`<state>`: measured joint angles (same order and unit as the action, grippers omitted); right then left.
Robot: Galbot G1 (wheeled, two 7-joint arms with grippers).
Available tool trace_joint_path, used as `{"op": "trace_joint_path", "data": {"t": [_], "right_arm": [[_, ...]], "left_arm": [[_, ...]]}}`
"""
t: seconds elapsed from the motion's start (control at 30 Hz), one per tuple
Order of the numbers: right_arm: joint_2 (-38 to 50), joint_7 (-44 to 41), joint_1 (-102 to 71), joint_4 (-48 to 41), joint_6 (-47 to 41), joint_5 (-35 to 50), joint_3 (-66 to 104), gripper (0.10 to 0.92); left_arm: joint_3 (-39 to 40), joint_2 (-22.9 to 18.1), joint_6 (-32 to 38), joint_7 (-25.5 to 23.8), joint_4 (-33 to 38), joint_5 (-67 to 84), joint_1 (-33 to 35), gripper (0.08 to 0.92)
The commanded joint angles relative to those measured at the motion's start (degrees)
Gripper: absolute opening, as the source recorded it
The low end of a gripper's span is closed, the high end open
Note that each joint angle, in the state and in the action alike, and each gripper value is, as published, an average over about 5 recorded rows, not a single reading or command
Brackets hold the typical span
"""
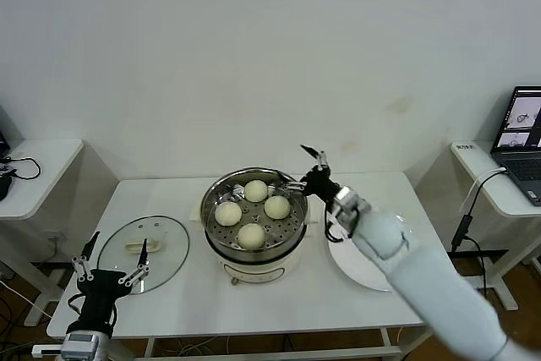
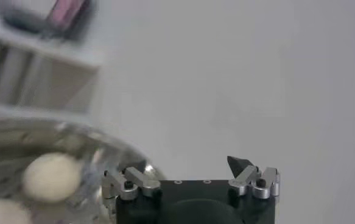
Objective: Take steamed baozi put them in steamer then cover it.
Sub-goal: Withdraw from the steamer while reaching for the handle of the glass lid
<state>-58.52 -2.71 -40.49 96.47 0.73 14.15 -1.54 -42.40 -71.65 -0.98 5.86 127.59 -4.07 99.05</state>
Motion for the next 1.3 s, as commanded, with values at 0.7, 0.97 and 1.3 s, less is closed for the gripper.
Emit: {"op": "trace_joint_path", "data": {"t": [0.7,0.97,1.3], "right_arm": [[-26.7,-2.4,-54.5,17.0,11.1,-6.5,52.6,0.822],[-27.7,-1.9,-55.3,16.9,11.1,-6.7,53.2,0.823],[-29.1,-1.5,-54.6,15.4,11.1,-7.7,52.2,0.823]], "left_arm": [[4.5,18.7,9.2,-2.3,-33.4,-63.9,-14.2,0.823],[7.2,18.9,9.6,-2.3,-41.4,-65.7,-23.4,0.823],[10.2,17.9,9.9,-2.6,-48.7,-65.7,-31.1,0.823]]}}
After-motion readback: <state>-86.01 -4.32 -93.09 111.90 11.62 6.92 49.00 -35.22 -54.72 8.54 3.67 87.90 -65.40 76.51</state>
